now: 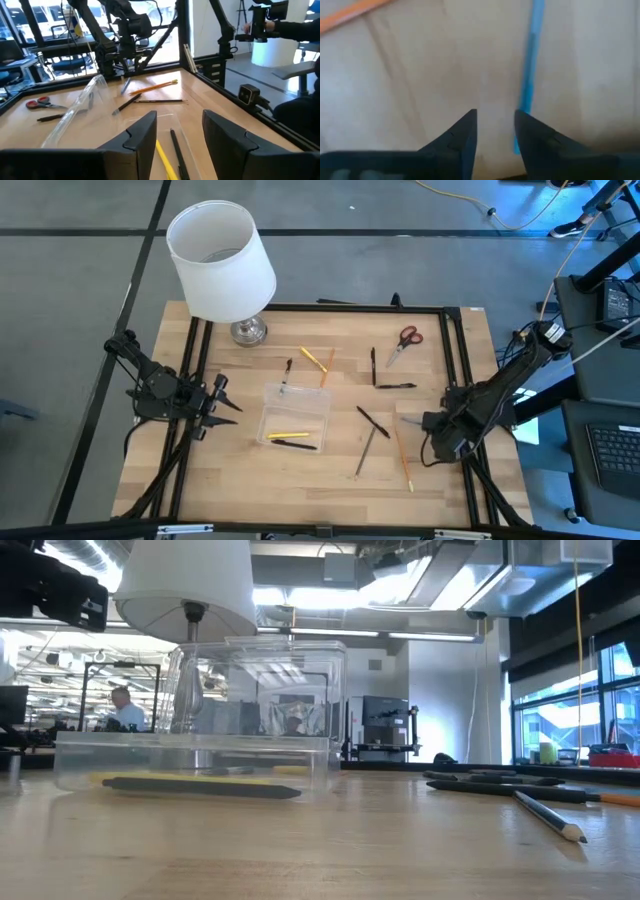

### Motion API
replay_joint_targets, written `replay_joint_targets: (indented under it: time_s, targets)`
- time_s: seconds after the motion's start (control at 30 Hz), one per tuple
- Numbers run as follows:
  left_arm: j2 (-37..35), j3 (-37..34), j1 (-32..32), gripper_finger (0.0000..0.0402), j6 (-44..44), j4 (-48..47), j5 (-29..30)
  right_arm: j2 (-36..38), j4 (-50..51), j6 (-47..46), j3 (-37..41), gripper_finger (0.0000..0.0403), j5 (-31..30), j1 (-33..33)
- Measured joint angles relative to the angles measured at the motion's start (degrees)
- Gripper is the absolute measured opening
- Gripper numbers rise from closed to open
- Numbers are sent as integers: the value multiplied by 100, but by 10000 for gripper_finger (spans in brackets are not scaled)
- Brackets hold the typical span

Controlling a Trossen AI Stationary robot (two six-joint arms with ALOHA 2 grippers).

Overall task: Pick & place school supplies into a supply box
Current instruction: Put the blue pen into the transparent supply box

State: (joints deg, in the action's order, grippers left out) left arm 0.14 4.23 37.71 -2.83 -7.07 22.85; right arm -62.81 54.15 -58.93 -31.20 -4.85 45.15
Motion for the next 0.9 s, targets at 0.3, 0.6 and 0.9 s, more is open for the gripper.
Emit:
replay_joint_targets:
  time_s: [0.3, 0.6, 0.9]
  targets:
    - [0, 0, 0, 152, 6, -2, 9, -2, -339, -774, 648, 133, 149, -188]
    - [0, 0, 0, 154, 8, -4, 7, 2, -414, -713, 743, 133, 317, -241]
    - [0, 0, 0, 150, 9, -5, 5, 0, -1036, 440, 756, 133, 341, -241]
